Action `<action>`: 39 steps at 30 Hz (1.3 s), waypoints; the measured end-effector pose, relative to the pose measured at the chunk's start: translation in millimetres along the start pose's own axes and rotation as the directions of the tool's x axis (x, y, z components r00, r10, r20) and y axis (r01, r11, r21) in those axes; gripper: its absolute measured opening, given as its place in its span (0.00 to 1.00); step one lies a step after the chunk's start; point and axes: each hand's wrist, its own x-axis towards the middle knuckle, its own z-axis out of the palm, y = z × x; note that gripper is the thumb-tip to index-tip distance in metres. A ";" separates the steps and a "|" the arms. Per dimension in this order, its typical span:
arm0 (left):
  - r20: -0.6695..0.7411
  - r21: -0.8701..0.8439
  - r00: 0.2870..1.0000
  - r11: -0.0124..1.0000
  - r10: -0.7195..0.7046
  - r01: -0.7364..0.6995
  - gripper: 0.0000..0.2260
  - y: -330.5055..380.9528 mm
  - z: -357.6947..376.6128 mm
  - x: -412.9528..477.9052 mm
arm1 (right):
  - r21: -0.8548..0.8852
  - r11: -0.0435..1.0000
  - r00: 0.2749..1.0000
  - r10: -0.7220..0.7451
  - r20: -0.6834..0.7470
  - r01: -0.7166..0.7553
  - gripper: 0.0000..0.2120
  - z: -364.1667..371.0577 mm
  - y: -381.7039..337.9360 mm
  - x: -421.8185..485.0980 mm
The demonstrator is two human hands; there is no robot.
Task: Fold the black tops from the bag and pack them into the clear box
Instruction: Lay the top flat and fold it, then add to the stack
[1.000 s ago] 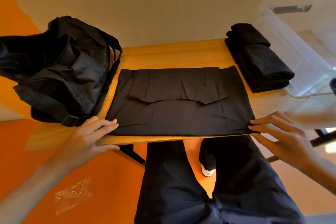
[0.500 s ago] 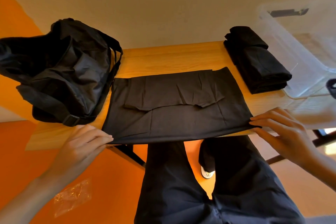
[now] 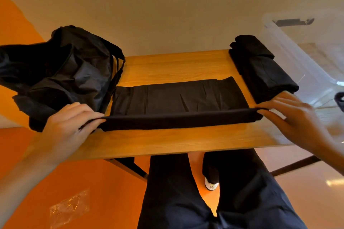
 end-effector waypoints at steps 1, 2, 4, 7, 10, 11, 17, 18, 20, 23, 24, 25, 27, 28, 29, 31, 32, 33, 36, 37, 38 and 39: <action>-0.005 0.001 1.000 1.000 -0.017 0.017 0.08 -0.7 -0.6 7.4 | -0.007 1.000 0.999 0.026 0.028 -0.026 0.16 -0.6 0.0 8.0; 0.011 -0.001 0.999 0.999 -0.033 0.033 0.08 -0.8 -1.1 14.5 | -0.033 0.998 0.998 0.051 0.039 -0.050 0.17 0.4 4.9 16.5; 0.069 0.016 0.995 0.997 -0.070 0.069 0.03 -3.6 0.1 24.4 | -0.061 0.998 0.998 0.031 0.053 -0.027 0.17 0.9 10.2 30.6; 0.161 0.028 0.974 0.987 -0.162 0.159 0.04 -6.3 0.7 37.1 | -0.054 0.998 0.991 0.050 0.123 -0.044 0.12 5.6 14.4 47.6; 0.171 0.036 0.962 0.977 -0.213 0.210 0.02 -8.0 2.7 48.2 | -0.071 0.996 0.986 0.071 0.152 -0.061 0.09 8.3 15.7 66.5; 0.170 0.041 0.961 0.976 -0.218 0.214 0.01 -8.7 3.9 50.9 | -0.075 0.995 0.985 0.084 0.149 -0.073 0.08 8.9 16.8 72.3; 0.155 0.029 0.960 0.973 -0.231 0.229 0.01 -20.2 10.9 64.7 | -0.063 0.968 0.950 0.251 0.185 -0.244 0.04 19.4 37.3 106.6; 0.148 0.033 0.958 0.970 -0.245 0.242 0.01 -22.8 11.8 67.5 | -0.065 0.966 0.947 0.260 0.188 -0.252 0.03 21.1 38.7 110.4; 0.142 0.042 0.954 0.964 -0.266 0.263 0.01 -26.8 14.0 73.5 | -0.072 0.966 0.948 0.256 0.188 -0.247 0.02 22.5 40.4 117.3; 0.132 0.062 0.948 0.957 -0.289 0.283 0.00 -29.2 16.8 82.7 | -0.089 0.963 0.941 0.269 0.205 -0.255 0.03 24.9 45.4 126.6; 0.128 0.075 0.947 0.955 -0.295 0.288 0.01 -29.5 17.9 86.0 | -0.082 0.960 0.936 0.278 0.218 -0.266 0.02 26.3 47.3 129.6; 0.129 0.091 0.944 0.951 -0.305 0.295 0.01 -30.1 19.1 89.1 | -0.081 0.958 0.930 0.287 0.231 -0.276 0.02 27.6 48.5 132.4; 0.141 0.121 0.934 0.942 -0.327 0.312 0.02 -32.6 22.8 94.9 | -0.092 0.953 0.920 0.302 0.251 -0.288 0.02 30.4 50.4 137.4; 0.150 0.136 0.931 0.939 -0.334 0.315 0.02 -33.6 24.8 97.7 | -0.099 0.950 0.913 0.313 0.261 -0.297 0.02 31.4 51.4 139.5; 0.158 0.151 0.929 0.938 -0.334 0.312 0.03 -34.0 26.7 100.2 | -0.105 0.947 0.907 0.321 0.273 -0.304 0.01 32.0 52.0 141.7; 0.168 0.179 0.931 0.939 -0.323 0.293 0.03 -33.9 29.7 105.1 | -0.115 0.940 0.890 0.340 0.304 -0.320 0.01 32.1 54.1 146.1; 0.169 0.195 0.933 0.939 -0.317 0.283 0.03 -33.6 31.0 107.5 | -0.109 0.938 0.881 0.346 0.324 -0.329 0.01 31.3 55.3 148.2; 0.168 0.215 0.935 0.937 -0.312 0.274 0.03 -34.0 31.9 109.4 | -0.103 0.935 0.871 0.355 0.341 -0.341 0.03 30.4 55.6 150.2; 0.166 0.277 0.934 0.924 -0.317 0.265 0.04 -36.8 34.7 113.8 | -0.104 0.934 0.867 0.356 0.350 -0.342 0.07 29.7 54.4 155.9; 0.168 0.292 0.933 0.920 -0.320 0.263 0.05 -37.8 36.0 114.8 | -0.105 0.938 0.875 0.346 0.338 -0.331 0.05 30.1 53.2 157.3; 0.172 0.306 0.932 0.917 -0.318 0.256 0.05 -38.6 37.5 115.8 | -0.104 0.942 0.884 0.335 0.326 -0.319 0.04 30.9 52.8 158.4; 0.178 0.320 0.932 0.914 -0.315 0.248 0.05 -39.2 38.9 116.8 | -0.100 0.945 0.889 0.327 0.320 -0.311 0.04 31.7 51.8 159.5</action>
